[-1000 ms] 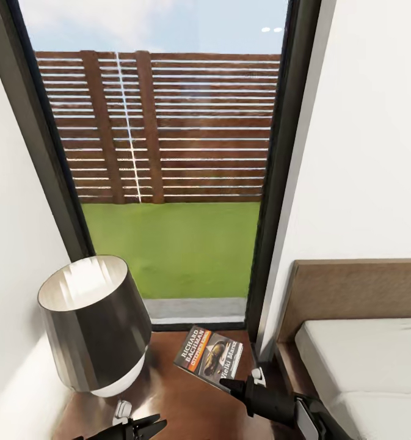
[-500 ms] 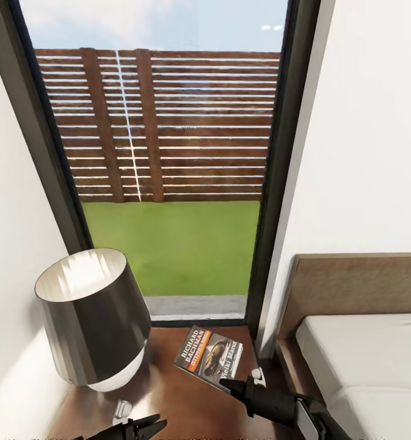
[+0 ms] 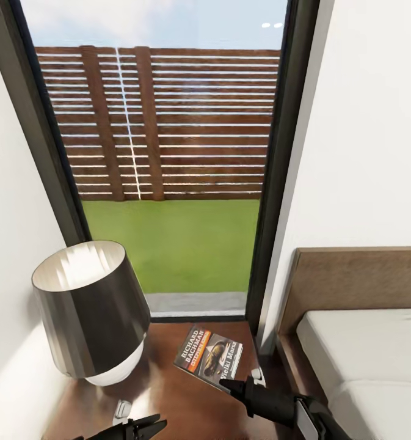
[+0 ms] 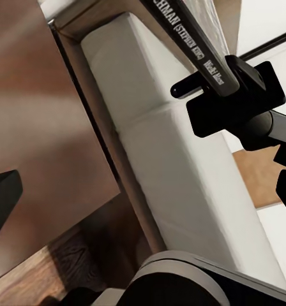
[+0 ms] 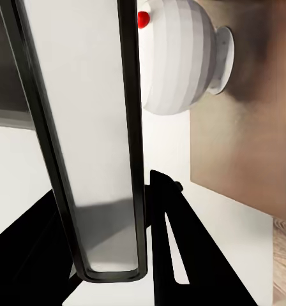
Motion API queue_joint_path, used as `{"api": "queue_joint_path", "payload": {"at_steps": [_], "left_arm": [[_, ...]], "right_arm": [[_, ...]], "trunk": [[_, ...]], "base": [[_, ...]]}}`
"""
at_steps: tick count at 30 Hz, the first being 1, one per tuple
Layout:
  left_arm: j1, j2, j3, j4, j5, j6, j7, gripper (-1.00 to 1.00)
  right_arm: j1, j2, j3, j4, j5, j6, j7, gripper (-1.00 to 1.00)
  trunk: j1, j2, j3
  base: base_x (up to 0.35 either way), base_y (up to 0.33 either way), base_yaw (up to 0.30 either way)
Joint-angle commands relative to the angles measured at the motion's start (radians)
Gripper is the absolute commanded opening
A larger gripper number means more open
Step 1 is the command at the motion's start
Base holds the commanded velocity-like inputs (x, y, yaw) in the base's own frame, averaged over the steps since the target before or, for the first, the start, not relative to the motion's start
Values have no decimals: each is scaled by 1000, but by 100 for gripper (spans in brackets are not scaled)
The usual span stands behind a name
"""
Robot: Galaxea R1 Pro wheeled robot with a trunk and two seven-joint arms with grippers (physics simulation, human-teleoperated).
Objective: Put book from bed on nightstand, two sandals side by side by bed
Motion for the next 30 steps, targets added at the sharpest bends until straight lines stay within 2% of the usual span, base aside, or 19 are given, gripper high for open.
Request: {"api": "queue_joint_path", "payload": {"at_steps": [1,12,17,21,23,25,26,30], "left_arm": [[0,0,-2,0,6,11,-3,100],[0,0,-2,0,5,11,-4,100],[0,1,1,-8,6,17,-12,100],[-2,0,3,-109,9,73,-17,100],[-2,-12,0,-212,9,152,-17,100],[-2,-37,0,-319,6,246,-14,100],[-2,-43,0,-351,5,269,-14,100],[-2,-53,0,-404,3,304,-9,100]], "right_arm": [[0,1,-5,0,0,7,2,-100],[0,1,-5,0,0,7,1,-100],[-1,1,-5,0,0,7,1,-100],[0,1,-5,0,1,7,0,-100],[-1,1,-5,0,0,7,-1,-100],[-1,1,-5,0,0,7,-1,-100],[0,1,-5,0,0,7,-1,-100],[-1,0,-5,0,0,7,-1,-100]], "trunk": [[4,-8,-4],[46,-85,-39],[46,-85,-39],[46,-85,-39],[46,-85,-39],[46,-85,-39],[46,-85,-39],[46,-85,-39]], "base": [[0,0,0],[0,0,0],[0,0,0],[0,0,0],[0,0,0],[0,0,0],[0,0,0],[0,0,0]]}}
